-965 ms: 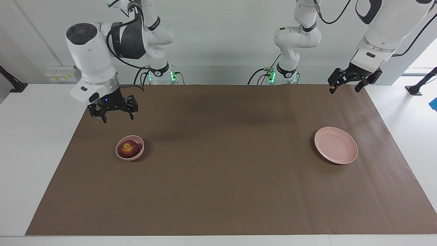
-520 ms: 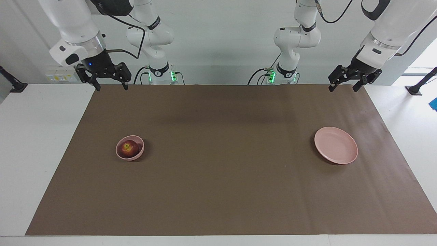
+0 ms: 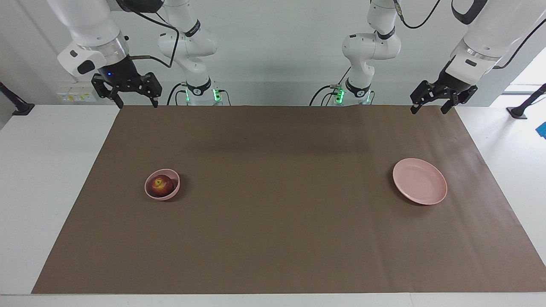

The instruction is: Move apple from plate to bowl

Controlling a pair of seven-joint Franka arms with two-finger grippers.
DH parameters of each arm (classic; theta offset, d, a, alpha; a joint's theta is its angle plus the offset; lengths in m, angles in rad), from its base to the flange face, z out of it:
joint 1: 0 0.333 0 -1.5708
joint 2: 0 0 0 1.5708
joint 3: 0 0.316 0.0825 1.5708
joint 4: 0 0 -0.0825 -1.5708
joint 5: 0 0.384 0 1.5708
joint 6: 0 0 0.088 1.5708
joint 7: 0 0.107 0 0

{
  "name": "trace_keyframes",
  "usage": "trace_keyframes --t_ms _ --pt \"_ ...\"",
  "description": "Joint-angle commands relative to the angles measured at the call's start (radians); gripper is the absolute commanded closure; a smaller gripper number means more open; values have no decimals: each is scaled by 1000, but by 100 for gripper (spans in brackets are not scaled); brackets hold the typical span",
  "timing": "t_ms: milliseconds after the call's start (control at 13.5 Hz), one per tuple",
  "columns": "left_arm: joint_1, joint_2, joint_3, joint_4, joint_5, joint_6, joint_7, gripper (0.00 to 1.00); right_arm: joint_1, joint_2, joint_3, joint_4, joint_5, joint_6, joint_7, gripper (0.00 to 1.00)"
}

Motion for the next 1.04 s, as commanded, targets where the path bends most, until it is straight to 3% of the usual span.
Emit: trace_keyframes --t_ms 0,297,965 --pt "13 -10 -6 7 -12 -22 7 0 -23 -18 3 -15 8 6 -27 0" --pt "13 -10 -6 8 -12 -20 7 0 -7 2 9 3 -37 45 -57 0" --pt "13 -10 -6 8 7 -25 14 0 -2 -7 18 2 -6 47 -44 0"
